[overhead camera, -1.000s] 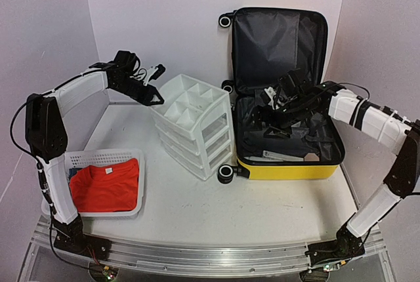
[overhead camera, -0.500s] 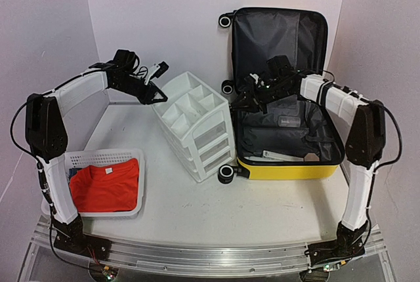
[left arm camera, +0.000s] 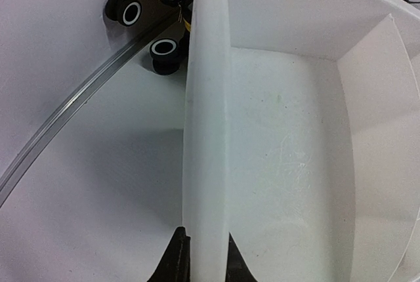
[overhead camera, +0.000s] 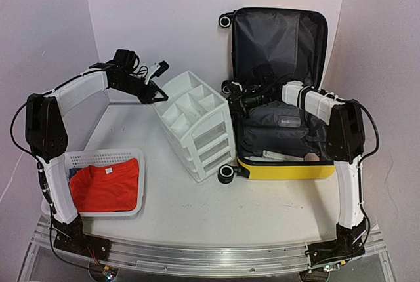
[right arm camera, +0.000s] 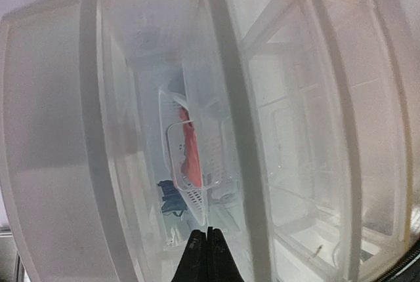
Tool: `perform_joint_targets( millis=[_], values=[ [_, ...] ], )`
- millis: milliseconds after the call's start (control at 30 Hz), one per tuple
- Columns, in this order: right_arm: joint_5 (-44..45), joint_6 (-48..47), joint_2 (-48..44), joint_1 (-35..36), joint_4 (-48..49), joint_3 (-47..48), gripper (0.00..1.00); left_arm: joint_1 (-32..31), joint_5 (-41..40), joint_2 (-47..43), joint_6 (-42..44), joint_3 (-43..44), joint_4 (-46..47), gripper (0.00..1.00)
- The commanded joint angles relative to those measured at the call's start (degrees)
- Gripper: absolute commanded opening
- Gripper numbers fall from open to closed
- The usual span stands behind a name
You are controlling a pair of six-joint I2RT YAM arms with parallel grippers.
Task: Open, take out, and arrange the luggage
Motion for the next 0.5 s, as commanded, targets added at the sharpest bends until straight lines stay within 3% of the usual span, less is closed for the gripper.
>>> perform_joint_targets(
  millis=[0,300,467],
  values=[
    [-5.25,2.22,-0.11,2.90,6.40,0.21,0.00,-0.20,7.74,-2.22,-6.13,3.04,7.69,0.00],
    [-4.13,4.45,0.89,3.33,9.48,0.14,0.00,1.15,3.72,-3.54,-12.00,-1.57,14.04,0.00],
    [2.79,6.09,-1.26,-0.02,9.77,-1.40,0.02,2.82,8.11,-3.65,-10.98,-3.64,16.47,0.00]
  ],
)
